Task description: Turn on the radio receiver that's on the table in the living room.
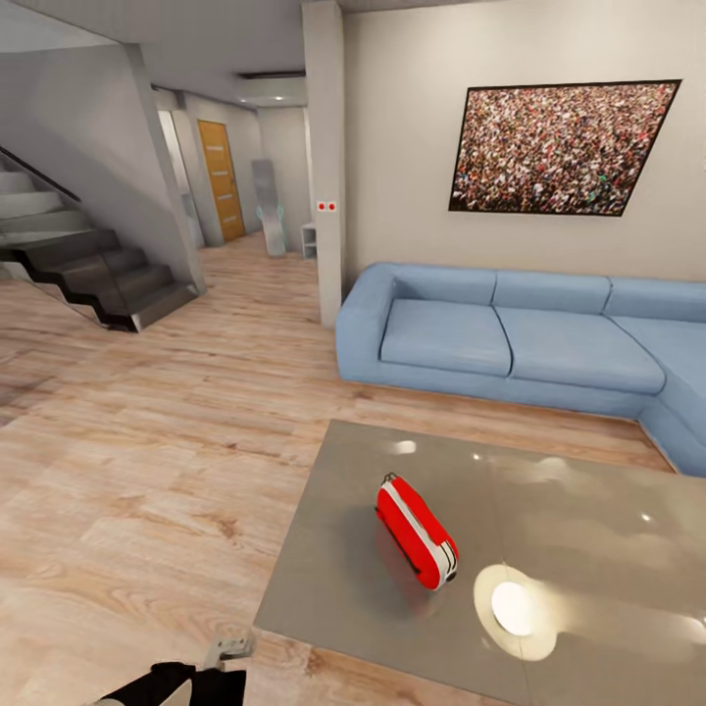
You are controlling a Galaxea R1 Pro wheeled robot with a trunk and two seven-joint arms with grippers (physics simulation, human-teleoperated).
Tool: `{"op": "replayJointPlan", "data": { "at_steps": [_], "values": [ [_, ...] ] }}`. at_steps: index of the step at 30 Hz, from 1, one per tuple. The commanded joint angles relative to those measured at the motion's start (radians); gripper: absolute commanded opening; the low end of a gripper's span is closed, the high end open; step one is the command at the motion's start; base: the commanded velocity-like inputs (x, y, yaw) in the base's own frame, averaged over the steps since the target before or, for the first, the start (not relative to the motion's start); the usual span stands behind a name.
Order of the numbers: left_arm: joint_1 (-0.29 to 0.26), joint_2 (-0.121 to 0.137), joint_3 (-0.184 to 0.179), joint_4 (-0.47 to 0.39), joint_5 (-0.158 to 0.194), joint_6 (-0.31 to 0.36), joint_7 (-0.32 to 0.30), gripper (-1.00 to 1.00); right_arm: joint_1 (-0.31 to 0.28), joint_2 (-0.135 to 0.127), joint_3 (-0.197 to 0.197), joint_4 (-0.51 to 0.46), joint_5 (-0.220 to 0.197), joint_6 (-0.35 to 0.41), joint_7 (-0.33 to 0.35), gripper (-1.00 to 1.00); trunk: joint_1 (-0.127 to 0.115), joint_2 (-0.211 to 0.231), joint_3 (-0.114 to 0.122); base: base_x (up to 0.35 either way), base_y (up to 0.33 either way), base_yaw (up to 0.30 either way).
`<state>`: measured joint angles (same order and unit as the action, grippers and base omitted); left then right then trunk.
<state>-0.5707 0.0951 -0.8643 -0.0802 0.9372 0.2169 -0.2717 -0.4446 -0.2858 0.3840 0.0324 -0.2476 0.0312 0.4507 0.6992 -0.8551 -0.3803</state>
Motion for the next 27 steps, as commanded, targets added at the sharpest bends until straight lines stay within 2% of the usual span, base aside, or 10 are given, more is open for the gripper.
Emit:
{"op": "replayJointPlan", "data": {
  "at_steps": [1,7,15,19,27],
  "values": [
    [0.009,0.0,0.001,0.004,0.0,-0.009,0.0,-1.0,0.008,0.005,-0.001,0.0,-0.001,-0.008,-0.001,1.0,0.0,0.0,0.002,0.0,0.0,0.0],
    [0.045,-0.001,0.001,0.018,0.0,-0.025,0.0,-1.0,0.054,0.028,-0.001,0.0,-0.003,-0.023,-0.003,1.0,0.0,0.0,0.011,0.0,0.0,0.0],
    [0.096,-0.001,0.001,0.023,0.002,-0.074,0.001,-1.0,0.09,0.062,-0.001,0.001,-0.039,-0.025,-0.007,1.0,0.0,0.0,0.024,0.0,0.0,0.0],
    [0.121,0.0,0.001,0.024,0.003,-0.086,0.002,-1.0,0.101,0.095,-0.001,0.001,-0.043,-0.024,-0.057,1.0,0.0,0.0,0.03,0.0,0.0,0.0],
    [0.168,-0.001,0.001,0.033,0.002,-0.123,0.002,-1.0,0.151,0.192,-0.001,0.001,-0.044,-0.03,-0.201,1.0,0.0,0.0,0.042,0.0,0.0,0.0]
  ]
}}
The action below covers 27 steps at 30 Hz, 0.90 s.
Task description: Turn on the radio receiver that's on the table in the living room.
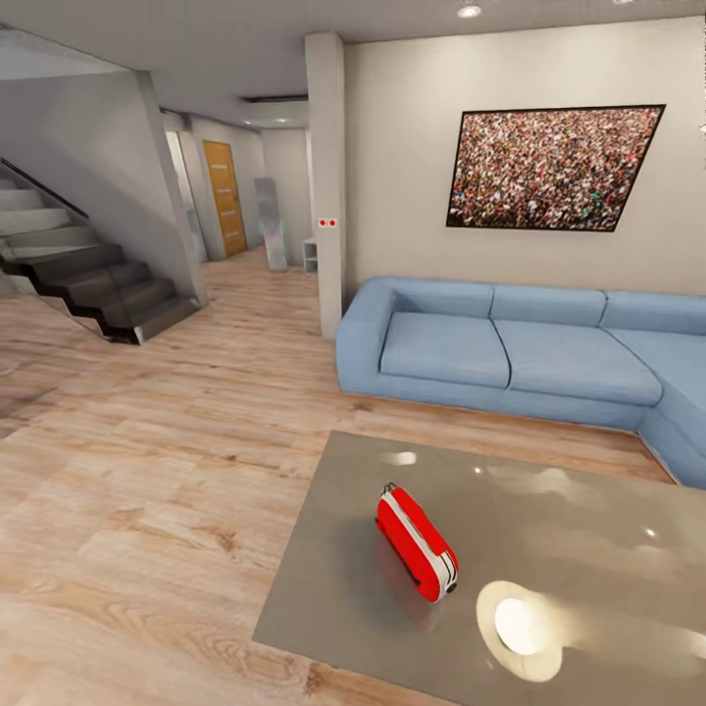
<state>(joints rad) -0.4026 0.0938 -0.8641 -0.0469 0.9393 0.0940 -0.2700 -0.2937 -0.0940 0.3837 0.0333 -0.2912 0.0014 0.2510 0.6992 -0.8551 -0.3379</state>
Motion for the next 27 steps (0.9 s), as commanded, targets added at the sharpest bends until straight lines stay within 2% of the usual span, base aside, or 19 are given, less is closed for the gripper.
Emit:
{"op": "replayJointPlan", "data": {
  "at_steps": [1,8,13,18,27],
  "values": [
    [0.005,0.0,0.001,0.0,0.0,-0.006,0.0,-1.0,0.002,0.008,0.0,0.0,0.0,-0.002,-0.012,1.0,0.0,0.0,0.002,0.0,0.0,0.0],
    [0.058,-0.001,0.001,0.001,0.0,-0.057,0.0,-1.0,0.038,0.08,0.0,0.0,0.001,-0.031,-0.137,1.0,0.0,0.0,0.013,0.0,0.0,0.0],
    [0.1,-0.011,0.002,0.001,0.001,-0.11,0.0,-1.0,0.056,0.116,0.0,-0.001,0.003,-0.041,-0.184,1.0,0.0,0.0,0.021,0.0,0.0,0.0],
    [0.116,-0.023,0.002,0.008,0.002,-0.134,0.0,-1.0,0.061,0.132,0.0,-0.001,0.004,-0.046,-0.213,1.0,0.0,0.0,0.028,0.0,0.0,0.0],
    [0.129,-0.027,0.002,0.012,0.008,-0.14,0.0,-1.0,0.077,0.171,0.001,-0.001,0.009,-0.048,-0.292,1.0,0.0,0.0,0.042,0.0,0.0,0.0]
  ]
}}
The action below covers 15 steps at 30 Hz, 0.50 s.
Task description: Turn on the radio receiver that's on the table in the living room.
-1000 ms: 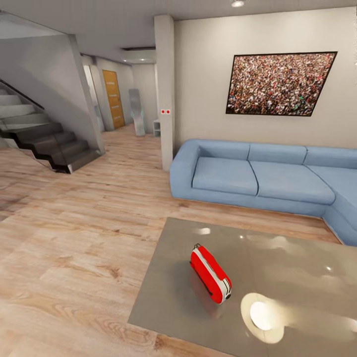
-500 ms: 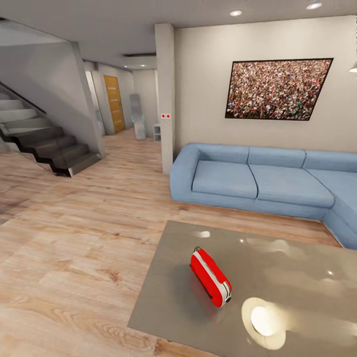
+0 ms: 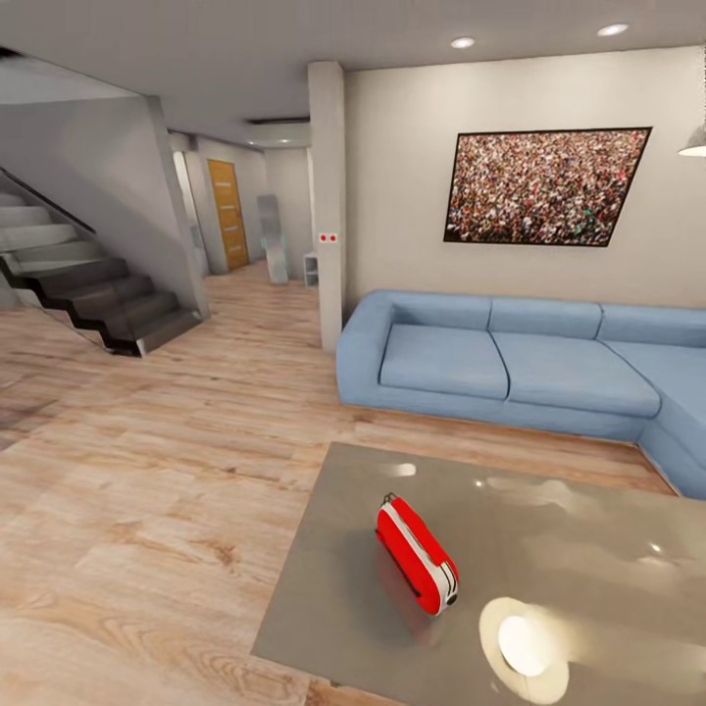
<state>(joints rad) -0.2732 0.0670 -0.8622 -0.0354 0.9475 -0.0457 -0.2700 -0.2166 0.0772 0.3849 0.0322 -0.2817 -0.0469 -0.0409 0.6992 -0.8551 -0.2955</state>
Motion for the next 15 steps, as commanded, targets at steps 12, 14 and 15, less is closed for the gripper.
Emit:
{"op": "replayJointPlan", "data": {
  "at_steps": [12,14,15],
  "values": [
    [0.005,0.0,0.002,0.0,0.004,0.0,0.0,-1.0,0.003,-0.009,0.002,-0.001,-0.007,0.0,-0.004,1.0,0.0,0.0,0.005,0.0,0.0,0.0],
    [0.005,0.001,0.002,0.0,0.004,0.001,0.0,-1.0,0.003,-0.009,0.002,-0.002,-0.003,0.0,-0.004,1.0,0.0,0.0,0.005,0.0,0.0,0.0],
    [0.005,0.002,0.002,0.0,0.004,0.001,0.0,-1.0,0.003,-0.01,0.003,-0.002,-0.001,0.0,-0.004,1.0,0.0,0.0,0.005,0.0,0.0,0.0]
  ]
}}
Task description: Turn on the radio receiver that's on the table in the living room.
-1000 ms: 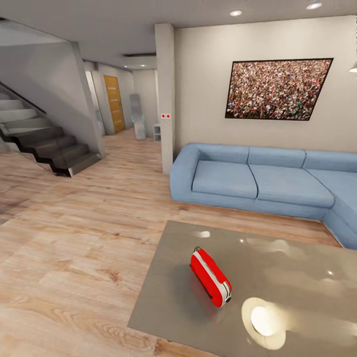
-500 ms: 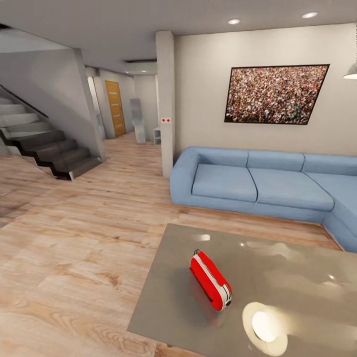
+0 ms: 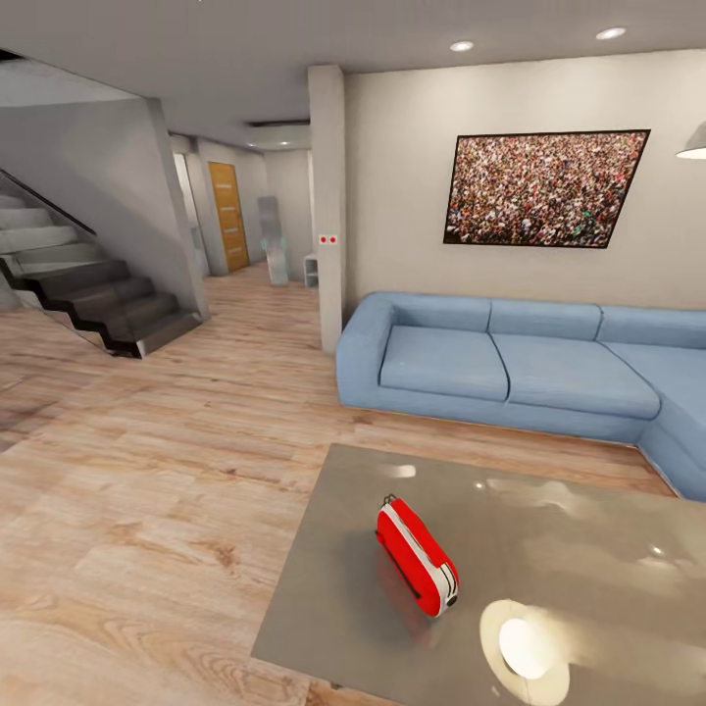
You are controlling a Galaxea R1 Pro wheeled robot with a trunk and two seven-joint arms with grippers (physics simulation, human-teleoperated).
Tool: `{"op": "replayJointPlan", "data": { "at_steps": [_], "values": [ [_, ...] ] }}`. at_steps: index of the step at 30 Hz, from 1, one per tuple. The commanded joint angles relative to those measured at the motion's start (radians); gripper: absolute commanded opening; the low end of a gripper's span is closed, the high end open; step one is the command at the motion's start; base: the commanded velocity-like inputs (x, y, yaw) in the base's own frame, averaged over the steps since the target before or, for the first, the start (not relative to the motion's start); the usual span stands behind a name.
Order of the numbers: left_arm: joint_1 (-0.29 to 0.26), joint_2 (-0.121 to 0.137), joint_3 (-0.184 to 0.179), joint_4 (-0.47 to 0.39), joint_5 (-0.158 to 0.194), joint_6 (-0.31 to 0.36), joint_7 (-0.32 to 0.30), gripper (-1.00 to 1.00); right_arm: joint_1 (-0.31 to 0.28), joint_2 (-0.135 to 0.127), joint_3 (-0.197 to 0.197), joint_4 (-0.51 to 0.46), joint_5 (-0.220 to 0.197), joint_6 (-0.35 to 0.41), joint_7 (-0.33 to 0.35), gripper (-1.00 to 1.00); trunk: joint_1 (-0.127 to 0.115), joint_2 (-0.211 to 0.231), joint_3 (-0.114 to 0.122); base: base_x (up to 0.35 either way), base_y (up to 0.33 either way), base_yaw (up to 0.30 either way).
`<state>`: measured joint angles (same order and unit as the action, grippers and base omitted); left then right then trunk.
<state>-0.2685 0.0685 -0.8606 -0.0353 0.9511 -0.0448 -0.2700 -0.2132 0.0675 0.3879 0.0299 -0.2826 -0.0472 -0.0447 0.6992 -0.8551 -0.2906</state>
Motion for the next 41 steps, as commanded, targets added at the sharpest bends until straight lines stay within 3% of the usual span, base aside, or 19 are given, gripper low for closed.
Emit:
{"op": "replayJointPlan", "data": {
  "at_steps": [1,10,41],
  "values": [
    [0.0,0.0,0.0,0.0,0.0,0.0,0.0,-1.0,0.0,0.0,0.001,0.0,0.001,0.0,0.0,1.0,0.0,0.0,0.0,0.0,0.0,0.0],
    [0.0,0.003,0.001,-0.002,-0.01,-0.001,0.0,-1.0,0.0,-0.002,0.028,-0.002,0.004,0.0,0.0,1.0,0.0,0.0,0.0,0.0,0.0,0.0],
    [0.0,0.004,0.001,-0.002,-0.011,-0.001,0.0,-1.0,0.0,-0.002,0.029,-0.003,0.005,0.0,0.0,1.0,0.0,0.0,0.0,0.0,0.0,0.0]
  ]
}}
